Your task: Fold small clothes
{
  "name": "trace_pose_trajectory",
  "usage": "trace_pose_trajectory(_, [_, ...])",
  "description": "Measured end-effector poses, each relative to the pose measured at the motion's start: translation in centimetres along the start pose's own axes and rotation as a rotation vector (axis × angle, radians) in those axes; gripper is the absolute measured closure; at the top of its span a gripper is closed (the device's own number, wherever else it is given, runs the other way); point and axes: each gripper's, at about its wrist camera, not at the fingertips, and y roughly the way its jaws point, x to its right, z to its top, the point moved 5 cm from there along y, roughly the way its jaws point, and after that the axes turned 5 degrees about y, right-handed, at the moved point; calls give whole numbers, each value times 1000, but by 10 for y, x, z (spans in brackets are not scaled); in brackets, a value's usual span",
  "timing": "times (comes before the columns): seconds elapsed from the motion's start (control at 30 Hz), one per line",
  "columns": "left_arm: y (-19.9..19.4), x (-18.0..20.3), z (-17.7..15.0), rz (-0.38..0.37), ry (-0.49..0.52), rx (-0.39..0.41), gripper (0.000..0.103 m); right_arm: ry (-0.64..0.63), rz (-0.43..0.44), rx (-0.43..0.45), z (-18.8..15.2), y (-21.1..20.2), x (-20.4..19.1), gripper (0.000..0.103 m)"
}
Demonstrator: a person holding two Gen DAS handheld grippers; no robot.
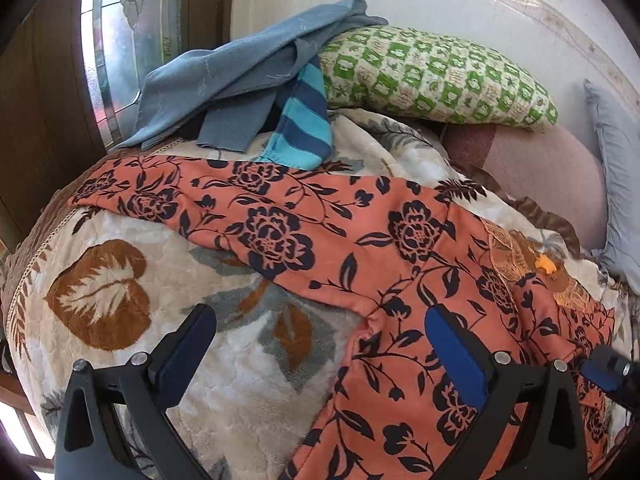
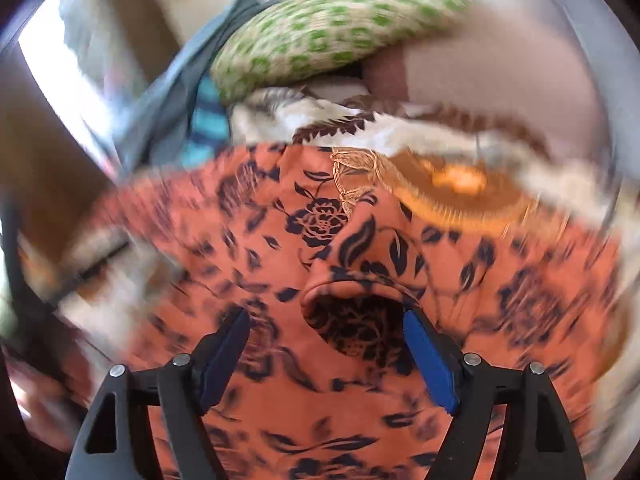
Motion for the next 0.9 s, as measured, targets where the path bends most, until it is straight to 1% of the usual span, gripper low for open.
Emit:
trace_pose_trajectory(0.03, [0,8,0,-16,22,5,0,156,63,37,5,1,16,21])
trace_pose_trajectory(0.07, [0,17,-1,-42,47,11,0,312,108,77,6,0,40,21])
trace_pose_trajectory(0.13, [0,39,-3,-125,93,18,0,569,192,105,3,9,79,21])
trace_pose_trajectory(0.17, [1,50,-5,-165,114,18,0,673,233,111,0,15,94,21])
trace_pose_trajectory(0.2, [2,63,-8,-199,139,17,0,736,254,119,0,19,102,21])
trace_pose_trajectory(0.23, [3,75,-11,-223,169,15,0,771,254,133,1,22,107,21])
trace_pose_trajectory(0.3, [7,100,-20,-242,249,14,0,802,215,153,10,21,110,21])
trace_pose_trajectory(0.37, [11,122,-28,-240,335,11,0,808,176,176,22,13,112,21])
trace_pose_trajectory(0.43, [15,138,-34,-237,388,6,0,765,144,234,36,-4,115,21])
trace_pose_trajectory(0.47, [18,143,-36,-233,400,5,0,743,108,245,40,-9,117,21])
trace_pose_trajectory(0.5, [20,146,-36,-227,407,3,0,736,80,236,41,-11,122,21])
trace_pose_trajectory(0.53, [23,148,-36,-227,407,-4,0,740,84,199,41,-7,126,22])
trace_pose_trajectory(0.57, [24,150,-36,-228,397,-9,0,749,112,147,41,0,127,22])
trace_pose_trajectory(0.6, [25,150,-35,-234,383,-12,0,756,126,94,39,10,130,27])
trace_pose_trajectory(0.63, [27,151,-33,-239,372,-13,0,751,111,56,38,19,132,33])
trace_pose_trajectory(0.67, [28,152,-33,-238,370,-11,1,735,89,46,39,26,130,34])
trace_pose_trajectory(0.7, [29,152,-33,-228,375,-9,2,716,86,60,40,28,127,35])
trace_pose_trajectory(0.73, [33,152,-33,-214,381,-10,6,706,101,66,43,31,122,44])
trace_pose_trajectory(0.77, [36,151,-32,-195,384,-18,9,699,127,46,46,35,115,51])
trace_pose_trajectory(0.8, [41,147,-32,-175,382,-37,14,680,144,17,49,40,106,65])
trace_pose_trajectory(0.83, [46,143,-32,-162,369,-61,18,648,150,-5,49,44,94,68])
trace_pose_trajectory(0.9, [52,131,-28,-161,309,-97,19,579,198,-25,59,44,62,68])
